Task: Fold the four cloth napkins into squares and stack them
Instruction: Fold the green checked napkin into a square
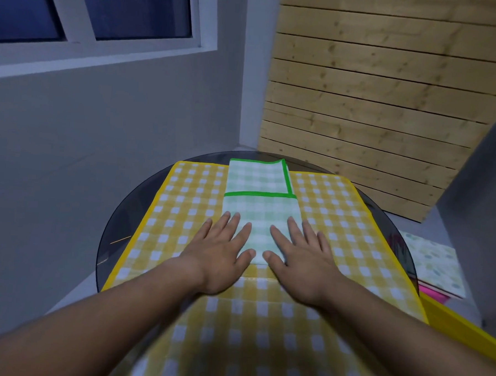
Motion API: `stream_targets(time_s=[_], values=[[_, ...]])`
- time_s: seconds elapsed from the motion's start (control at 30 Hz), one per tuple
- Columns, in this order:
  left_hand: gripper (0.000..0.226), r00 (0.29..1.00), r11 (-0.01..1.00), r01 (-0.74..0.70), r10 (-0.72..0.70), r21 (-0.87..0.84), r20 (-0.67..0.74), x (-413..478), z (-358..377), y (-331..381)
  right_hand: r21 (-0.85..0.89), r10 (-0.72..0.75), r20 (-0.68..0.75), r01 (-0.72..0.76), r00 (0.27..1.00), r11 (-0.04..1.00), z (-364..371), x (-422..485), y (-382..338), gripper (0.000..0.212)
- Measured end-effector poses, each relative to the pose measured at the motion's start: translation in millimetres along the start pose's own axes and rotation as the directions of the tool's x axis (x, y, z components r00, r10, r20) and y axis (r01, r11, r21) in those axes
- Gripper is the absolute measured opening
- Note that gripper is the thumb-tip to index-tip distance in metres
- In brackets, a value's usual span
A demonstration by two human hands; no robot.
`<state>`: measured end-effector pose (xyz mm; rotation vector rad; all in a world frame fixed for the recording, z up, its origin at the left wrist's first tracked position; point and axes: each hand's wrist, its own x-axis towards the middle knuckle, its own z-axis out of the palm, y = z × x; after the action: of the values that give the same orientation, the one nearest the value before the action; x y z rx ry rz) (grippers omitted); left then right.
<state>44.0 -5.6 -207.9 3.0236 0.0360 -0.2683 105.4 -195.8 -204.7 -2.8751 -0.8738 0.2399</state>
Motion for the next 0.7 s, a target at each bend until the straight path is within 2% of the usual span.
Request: stream_targets(time_s=[0.17, 0.33, 0.4, 0.47, 0.57, 0.6, 0.7], values=[[0.063, 0.999, 0.999, -0.032, 0.033, -0.041, 0.018, -0.2, -3.6, -6.7, -0.020, 0.005, 0.082, -0.004, 0.997, 1.000, -11.3, -5.6, 33.4, 0.055], [0.056, 0.989, 0.975, -0.140, 0.145, -0.174, 0.013, -4.0, -9.5, -28.3, 0.087, -0.040, 0.115, 0.030, 0.993, 0.996, -17.3, -10.1, 44.8, 0.052], [0.054, 0.983, 0.965, -0.179, 0.181, -0.189, -0.010, -6.2, -9.4, -33.3, 0.133, -0.040, 0.081, 0.029, 0.996, 0.991, -16.4, -9.8, 44.1, 0.052], [0.054, 0.978, 0.958, -0.209, 0.200, -0.199, -0.064, -8.4, -10.2, -33.5, 0.167, -0.056, -0.020, 0.059, 0.998, 0.984, -14.4, -10.1, 45.4, 0.049], [0.049, 0.936, 0.938, -0.296, 0.247, -0.181, -0.250, -12.1, -14.3, -31.6, 0.170, -0.188, -0.227, 0.229, 0.956, 0.959, -14.9, -10.1, 46.4, 0.036], [0.048, 0.927, 0.932, -0.309, 0.251, -0.188, -0.280, -13.5, -16.0, -31.5, 0.188, -0.221, -0.248, 0.271, 0.943, 0.944, -15.6, -9.8, 45.5, 0.031], [0.044, 0.944, 0.919, -0.281, 0.212, -0.277, -0.253, -15.1, -16.6, -33.5, 0.311, -0.239, -0.241, 0.308, 0.941, 0.899, -17.4, -8.6, 42.1, 0.013]])
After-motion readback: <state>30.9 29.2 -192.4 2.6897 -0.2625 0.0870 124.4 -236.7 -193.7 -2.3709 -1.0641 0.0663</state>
